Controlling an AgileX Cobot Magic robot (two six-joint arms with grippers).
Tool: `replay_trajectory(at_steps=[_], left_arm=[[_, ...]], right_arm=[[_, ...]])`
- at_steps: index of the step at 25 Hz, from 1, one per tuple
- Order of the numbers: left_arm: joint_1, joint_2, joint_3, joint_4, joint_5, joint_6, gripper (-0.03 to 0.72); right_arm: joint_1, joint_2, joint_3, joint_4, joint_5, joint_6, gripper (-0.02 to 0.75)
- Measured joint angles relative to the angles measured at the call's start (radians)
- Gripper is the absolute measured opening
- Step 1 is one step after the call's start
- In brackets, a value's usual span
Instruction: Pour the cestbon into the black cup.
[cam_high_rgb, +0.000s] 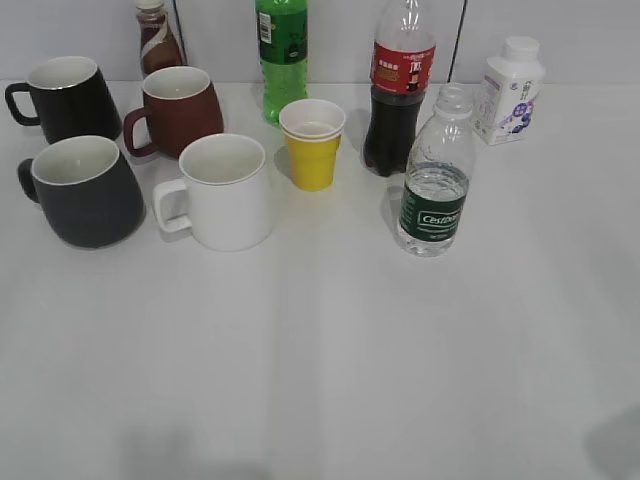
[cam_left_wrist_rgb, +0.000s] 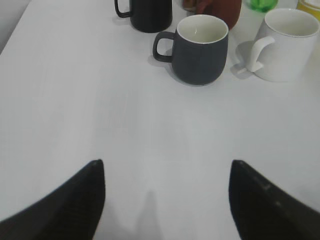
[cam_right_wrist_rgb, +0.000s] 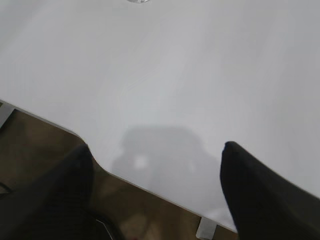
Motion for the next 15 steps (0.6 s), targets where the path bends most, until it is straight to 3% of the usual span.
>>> replay_trajectory(at_steps=[8,15], left_arm=[[0.005,-0.006,0.001,-0.001,-0.004,0.002,0.535],[0.081,-0.032,0.004,-0.001,-0.005,0.002,0.483]], right_arm=[[-0.033,-0.035,0.000,0.010,-0.008,-0.001,0.593],[-0.360,-0.216,0.000,0.012,-0.009,-0.002,0.593]])
